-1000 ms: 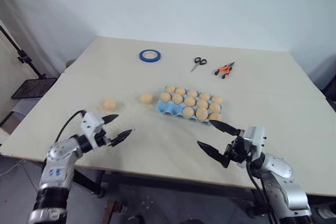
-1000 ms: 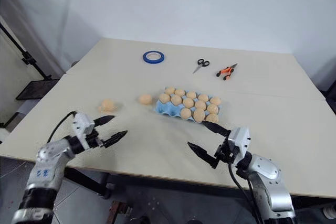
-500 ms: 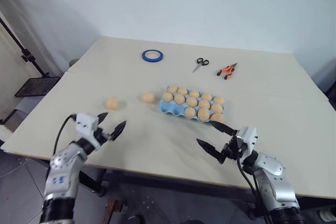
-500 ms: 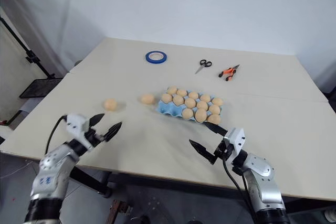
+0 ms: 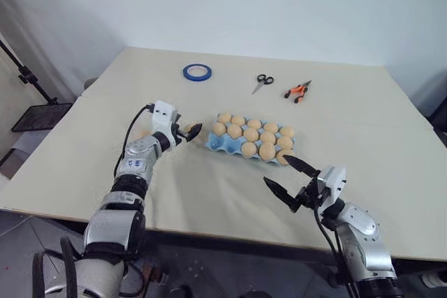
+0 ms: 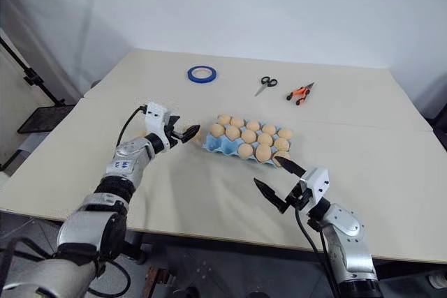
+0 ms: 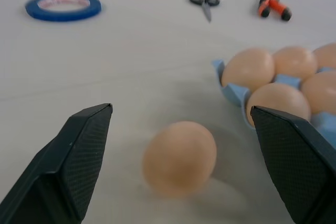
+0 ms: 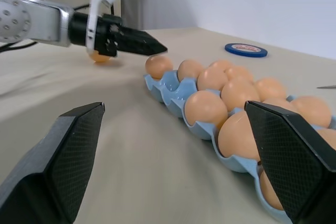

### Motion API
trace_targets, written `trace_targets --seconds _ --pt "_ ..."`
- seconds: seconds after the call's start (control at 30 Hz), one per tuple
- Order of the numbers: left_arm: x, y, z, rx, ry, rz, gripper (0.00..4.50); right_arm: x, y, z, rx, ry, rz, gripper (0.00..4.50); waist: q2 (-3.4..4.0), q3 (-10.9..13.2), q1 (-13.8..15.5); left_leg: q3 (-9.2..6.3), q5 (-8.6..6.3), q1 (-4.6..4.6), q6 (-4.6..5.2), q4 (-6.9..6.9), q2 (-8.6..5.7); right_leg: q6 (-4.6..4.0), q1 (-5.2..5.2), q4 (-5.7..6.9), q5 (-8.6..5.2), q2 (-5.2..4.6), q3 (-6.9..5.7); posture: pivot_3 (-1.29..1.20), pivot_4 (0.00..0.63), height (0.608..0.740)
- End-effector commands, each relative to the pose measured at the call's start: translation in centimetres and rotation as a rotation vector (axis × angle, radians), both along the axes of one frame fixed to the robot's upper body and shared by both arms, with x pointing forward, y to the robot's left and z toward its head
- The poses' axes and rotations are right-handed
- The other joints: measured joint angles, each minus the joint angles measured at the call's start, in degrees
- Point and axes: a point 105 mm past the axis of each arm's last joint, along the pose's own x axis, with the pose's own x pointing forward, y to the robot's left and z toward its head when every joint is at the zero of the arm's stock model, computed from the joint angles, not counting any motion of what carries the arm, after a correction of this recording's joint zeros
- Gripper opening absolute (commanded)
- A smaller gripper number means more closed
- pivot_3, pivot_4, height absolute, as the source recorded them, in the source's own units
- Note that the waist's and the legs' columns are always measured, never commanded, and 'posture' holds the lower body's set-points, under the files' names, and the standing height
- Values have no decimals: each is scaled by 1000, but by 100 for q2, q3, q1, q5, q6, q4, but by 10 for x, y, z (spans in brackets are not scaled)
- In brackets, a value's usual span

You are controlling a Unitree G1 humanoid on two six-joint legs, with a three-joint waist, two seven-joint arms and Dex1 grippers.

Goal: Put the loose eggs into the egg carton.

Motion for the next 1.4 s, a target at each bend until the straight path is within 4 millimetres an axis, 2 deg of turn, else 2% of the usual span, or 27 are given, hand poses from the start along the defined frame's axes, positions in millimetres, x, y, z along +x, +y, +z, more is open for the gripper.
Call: trace_targets --seconds 0.03,0.17,0.27,0.47,0.57,0.7,0.87,1.0,1.13,1.27,1.4 --pt "5 -2 -1 24 22 37 4485 -6 -1 13 10 -46 -13 4500 0 0 -3 2 0 0 -1 -1 2 0 -2 0 -1 0 2 0 150 740" --pt "7 -5 -12 53 79 77 4485 -11 -3 15 16 -50 -38 4500 -2 1 2 8 -1 0 -3 1 1 0 -4 1 -3 -1 6 0 150 740" --pt "8 -6 -13 49 85 91 3894 -14 -6 16 21 -50 -51 4500 -2 1 8 8 -2 -1 -3 6 1 0 -3 5 -2 -4 6 0 150 740" --pt "9 -5 -12 32 81 105 2050 -17 -7 15 20 -43 -66 4500 -2 1 12 5 -2 0 -2 10 0 0 -2 15 -2 -4 2 0 150 740" --pt "7 -1 -17 39 81 104 1580 -17 -6 15 22 -41 -62 4500 -2 1 11 5 -2 0 -3 10 0 0 -2 14 -2 -4 1 0 150 740" --pt "3 6 -13 13 23 74 1482 -16 -4 16 23 -39 -52 4500 -2 1 6 6 -2 0 -3 10 0 0 -2 14 -2 -3 2 0 150 740" --pt "-11 10 6 -32 -163 -56 1482 -15 -1 15 27 -28 -35 4500 -2 1 7 8 -2 0 -4 8 3 0 -3 15 -2 0 1 0 150 740" --pt "-31 -16 21 -15 -276 -308 1482 -15 3 14 28 -19 -19 4500 -3 1 33 9 -1 0 -4 9 2 0 -1 15 -2 -1 -3 0 150 740" --pt "-45 -53 26 0 -267 -528 1482 -14 3 16 23 -22 -11 4500 -2 1 95 8 -1 0 -2 13 -7 0 5 15 -2 1 -5 0 150 740" --pt "-45 -70 17 39 -198 -575 1482 -13 1 18 18 -29 -23 4500 -3 1 112 6 -6 0 6 29 -6 1 8 18 -1 -1 -1 0 150 740" --pt "-40 -76 4 71 -116 -547 1482 -14 1 19 21 -37 -30 4500 -2 1 84 4 -6 0 5 32 0 0 3 29 -2 2 2 0 150 740"
